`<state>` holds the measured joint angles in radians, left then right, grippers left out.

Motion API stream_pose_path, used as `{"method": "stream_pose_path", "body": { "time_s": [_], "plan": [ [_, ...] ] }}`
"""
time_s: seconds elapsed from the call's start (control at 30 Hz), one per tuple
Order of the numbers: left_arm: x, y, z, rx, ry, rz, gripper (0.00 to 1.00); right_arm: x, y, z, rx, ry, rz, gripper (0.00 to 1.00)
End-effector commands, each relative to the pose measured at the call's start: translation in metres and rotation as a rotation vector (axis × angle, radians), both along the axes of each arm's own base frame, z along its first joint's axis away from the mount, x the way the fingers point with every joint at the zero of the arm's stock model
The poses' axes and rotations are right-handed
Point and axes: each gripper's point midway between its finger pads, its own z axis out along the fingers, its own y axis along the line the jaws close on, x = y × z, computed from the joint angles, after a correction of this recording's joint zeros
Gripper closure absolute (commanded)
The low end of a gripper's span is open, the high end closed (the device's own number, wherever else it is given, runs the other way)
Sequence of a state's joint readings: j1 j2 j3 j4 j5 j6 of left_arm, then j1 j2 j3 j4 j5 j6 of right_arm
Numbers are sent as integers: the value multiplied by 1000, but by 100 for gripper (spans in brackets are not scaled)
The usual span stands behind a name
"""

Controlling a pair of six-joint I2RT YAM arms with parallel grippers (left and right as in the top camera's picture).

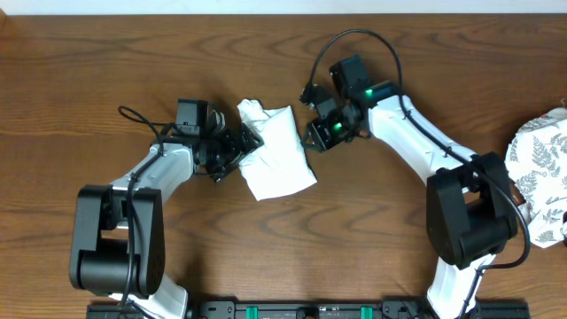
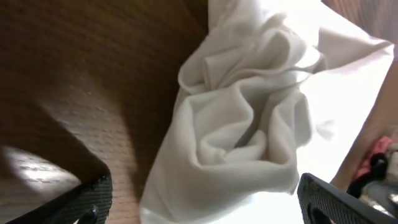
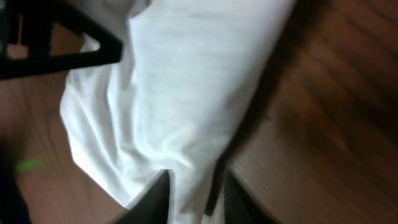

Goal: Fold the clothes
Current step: 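Lower both grippers onto the bundle's sides and press it together, then grasp the white bundle with the left gripper and drag it leftward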

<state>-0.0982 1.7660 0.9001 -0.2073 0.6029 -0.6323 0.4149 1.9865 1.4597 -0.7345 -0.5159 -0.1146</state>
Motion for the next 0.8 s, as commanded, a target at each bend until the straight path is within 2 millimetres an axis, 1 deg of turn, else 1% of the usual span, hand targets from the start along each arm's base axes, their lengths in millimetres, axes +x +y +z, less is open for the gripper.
{"method": "stream_pose_path", "body": {
  "time_s": [0.0, 0.03, 0.07, 0.23, 0.33, 0.4, 0.5, 0.67, 0.77],
  "plan": [
    [-18, 3, -19, 2, 88, 33, 3, -5, 7, -1, -5, -14, 36, 89],
    [-18, 3, -19, 2, 88, 33, 3, -5, 7, -6, -17, -8, 34, 92],
    [-18, 3, -19, 1, 88, 32, 2, -5, 7, -9, -22, -2, 33, 94],
    [-17, 2, -18, 1, 84, 30, 2, -8, 12, -35, -39, 49, 27, 96],
    [-15, -1, -17, -1, 68, 20, 2, -11, 15, -46, -48, 66, 37, 97],
    [-14, -6, -16, -1, 54, 7, 2, -13, 18, -49, -51, 71, 45, 98],
    [-15, -12, -16, -2, 47, -11, 2, -15, 21, -51, -51, 76, 43, 98],
    [-19, -21, -23, 2, 60, -36, 2, -16, 21, -52, -53, 87, 34, 98],
    [-18, -22, -26, 1, 60, -35, 9, -16, 21, -52, -52, 86, 34, 98]
  ]
}}
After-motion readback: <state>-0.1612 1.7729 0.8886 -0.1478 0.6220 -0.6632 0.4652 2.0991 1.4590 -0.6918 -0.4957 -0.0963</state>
